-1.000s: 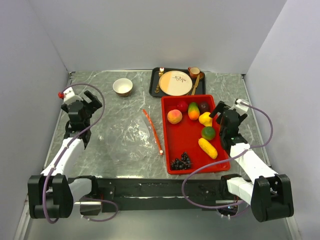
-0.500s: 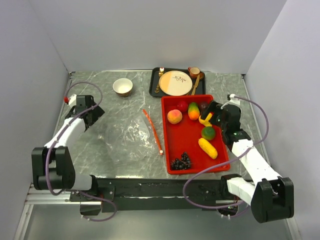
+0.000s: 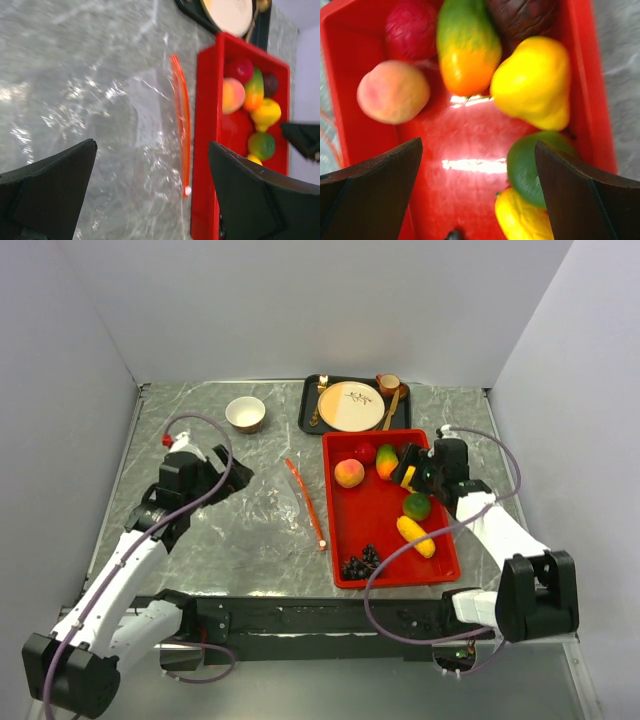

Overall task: Place the food in the zip-top bag and seal the zipper
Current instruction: Adjust the bin at the center of the board.

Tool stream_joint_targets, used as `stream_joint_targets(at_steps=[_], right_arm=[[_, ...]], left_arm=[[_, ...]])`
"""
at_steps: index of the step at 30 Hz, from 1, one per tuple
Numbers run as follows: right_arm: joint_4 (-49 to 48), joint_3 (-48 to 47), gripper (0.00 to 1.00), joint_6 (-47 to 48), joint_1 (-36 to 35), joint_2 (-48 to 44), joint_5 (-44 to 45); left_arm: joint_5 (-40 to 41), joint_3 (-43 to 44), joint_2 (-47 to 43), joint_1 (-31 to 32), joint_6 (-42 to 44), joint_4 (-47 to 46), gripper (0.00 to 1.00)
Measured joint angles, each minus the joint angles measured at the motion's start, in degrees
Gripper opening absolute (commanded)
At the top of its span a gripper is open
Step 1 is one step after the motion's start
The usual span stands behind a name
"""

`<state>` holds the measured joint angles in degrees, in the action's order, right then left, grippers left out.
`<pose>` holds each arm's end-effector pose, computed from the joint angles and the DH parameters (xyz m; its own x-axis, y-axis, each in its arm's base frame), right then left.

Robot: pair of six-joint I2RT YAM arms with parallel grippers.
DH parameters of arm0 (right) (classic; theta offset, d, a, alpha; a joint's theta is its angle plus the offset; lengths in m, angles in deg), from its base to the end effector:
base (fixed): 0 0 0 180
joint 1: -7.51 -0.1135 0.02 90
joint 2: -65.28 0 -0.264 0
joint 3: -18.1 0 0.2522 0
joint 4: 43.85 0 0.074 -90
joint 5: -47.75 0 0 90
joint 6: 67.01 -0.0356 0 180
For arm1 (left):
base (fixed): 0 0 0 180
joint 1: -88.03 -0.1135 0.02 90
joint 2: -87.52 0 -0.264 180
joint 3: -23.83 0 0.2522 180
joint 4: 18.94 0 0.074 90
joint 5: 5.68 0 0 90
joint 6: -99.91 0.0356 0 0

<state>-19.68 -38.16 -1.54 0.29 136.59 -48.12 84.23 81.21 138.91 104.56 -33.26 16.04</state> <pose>0.2612 0.0368 0.2289 -0.6552 0.3333 -0.6780 0.0752 0.9217 0.3805 0.1936 -0.0575 0.2930 -0.5344 -0.5551 -0.6374 -0.1094 0.7932 -0.5990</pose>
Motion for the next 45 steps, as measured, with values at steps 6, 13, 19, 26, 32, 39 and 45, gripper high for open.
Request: stream_joint_targets(at_steps=[6,13,19,26,32,39,45], right_arm=[[2.34,-2.62,1.0,-0.13,0.55,4.87,6.12],[4.98,-7.15,1.0,-0.48,1.73,10.34,8.96],[5.18,-8.7,1.0,0.48,4.11,12.72,10.14],[5.07,-8.92,1.0,1.97,6.23,13.57,10.21],[4.13,-8.46,1.0,3.37,6.4,11.17,5.53],[2.95,-5.79,1.0,-0.85,5.16,-4.79,7.67],[4.76,-6.47,1.0,-5.79,6.25,-3.26,17.92]], left_arm=[[0.98,0.57,3.02,8.41,0.09,2.23,0.99],[3.82,4.24,9.99,16.59,0.72,3.56,0.99],[6.16,6.4,14.53,22.16,1.09,3.54,0.99],[8.17,6.88,17.03,25.46,0.68,3.76,0.99],[9.99,8.9,18.86,26.05,0.46,4.61,0.99],[12.07,12.22,21.75,26.21,0.42,6.1,0.99],[11.69,12.22,22.51,26.58,0.46,6.05,0.99]])
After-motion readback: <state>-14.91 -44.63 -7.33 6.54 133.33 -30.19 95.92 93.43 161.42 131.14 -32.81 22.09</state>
